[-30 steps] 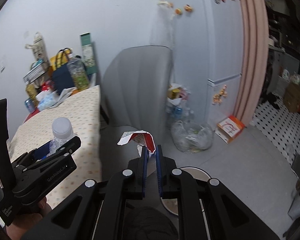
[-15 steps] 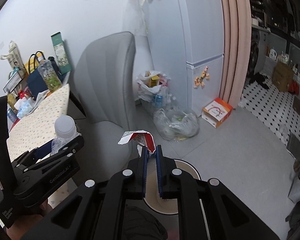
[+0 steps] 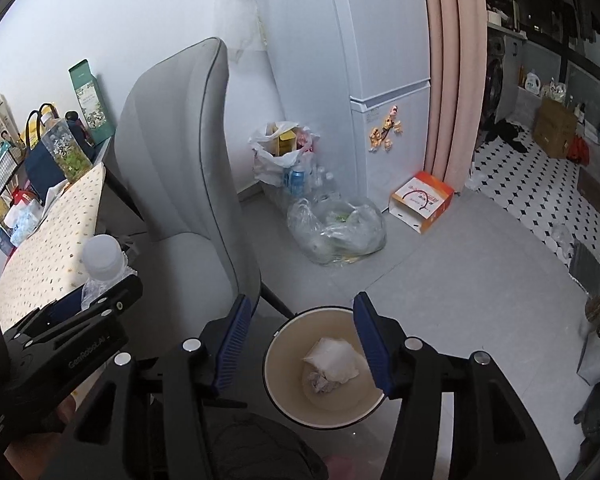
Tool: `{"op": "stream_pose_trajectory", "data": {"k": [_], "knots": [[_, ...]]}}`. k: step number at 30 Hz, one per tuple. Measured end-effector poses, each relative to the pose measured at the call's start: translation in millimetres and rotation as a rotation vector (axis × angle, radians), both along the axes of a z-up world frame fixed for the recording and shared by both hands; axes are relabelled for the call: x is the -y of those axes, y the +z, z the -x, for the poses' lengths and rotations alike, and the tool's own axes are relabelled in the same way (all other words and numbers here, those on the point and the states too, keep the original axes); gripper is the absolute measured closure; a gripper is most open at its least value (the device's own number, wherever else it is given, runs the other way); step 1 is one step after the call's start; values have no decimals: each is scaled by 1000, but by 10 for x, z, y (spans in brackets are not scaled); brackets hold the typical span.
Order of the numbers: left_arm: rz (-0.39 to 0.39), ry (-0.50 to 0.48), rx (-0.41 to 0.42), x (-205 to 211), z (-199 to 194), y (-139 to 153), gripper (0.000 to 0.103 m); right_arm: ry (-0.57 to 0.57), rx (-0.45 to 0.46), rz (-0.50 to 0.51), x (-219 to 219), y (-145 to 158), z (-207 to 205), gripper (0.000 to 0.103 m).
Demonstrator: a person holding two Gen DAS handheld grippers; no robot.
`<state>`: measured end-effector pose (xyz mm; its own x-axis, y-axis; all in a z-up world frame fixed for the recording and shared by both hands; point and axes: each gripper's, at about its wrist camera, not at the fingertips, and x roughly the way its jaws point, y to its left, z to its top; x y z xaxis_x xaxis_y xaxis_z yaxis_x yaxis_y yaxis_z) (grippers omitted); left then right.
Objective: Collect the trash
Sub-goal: 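Open the right tool over the bin while the left tool releases the bottle into it, then move both tools back to the cardboard box and blister pack on the table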
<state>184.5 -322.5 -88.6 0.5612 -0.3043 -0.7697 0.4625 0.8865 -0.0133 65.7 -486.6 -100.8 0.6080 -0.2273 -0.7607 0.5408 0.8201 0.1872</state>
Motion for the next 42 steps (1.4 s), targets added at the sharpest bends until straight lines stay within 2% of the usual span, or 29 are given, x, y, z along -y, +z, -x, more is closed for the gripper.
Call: {"op": "stream_pose_trajectory", "data": {"k": [5, 12, 15, 16, 19, 22, 29, 42], "knots": [[-4, -28, -9, 116, 58, -39, 35, -40, -4, -6, 115, -6, 152, 44], [-2, -106, -37, 390, 216, -104, 35, -120, 1, 27, 275, 66, 446, 27], [5, -141, -62, 501, 272, -131, 34, -166, 5, 31, 377, 84, 597, 25], [6, -154, -74, 540, 288, -142, 31, -177, 6, 30, 411, 86, 636, 25], [14, -175, -75, 587, 340, -123, 10, -200, 9, 33, 472, 92, 708, 21], [21, -171, -62, 562, 345, -69, 6, -200, 14, 30, 493, 95, 722, 16], [40, -108, -30, 307, 295, 97, 6, -149, 44, 30, 321, 154, 643, 11], [100, 52, 40, -620, 224, 443, 6, -25, 86, 65, -337, 449, 387, 8]]}}
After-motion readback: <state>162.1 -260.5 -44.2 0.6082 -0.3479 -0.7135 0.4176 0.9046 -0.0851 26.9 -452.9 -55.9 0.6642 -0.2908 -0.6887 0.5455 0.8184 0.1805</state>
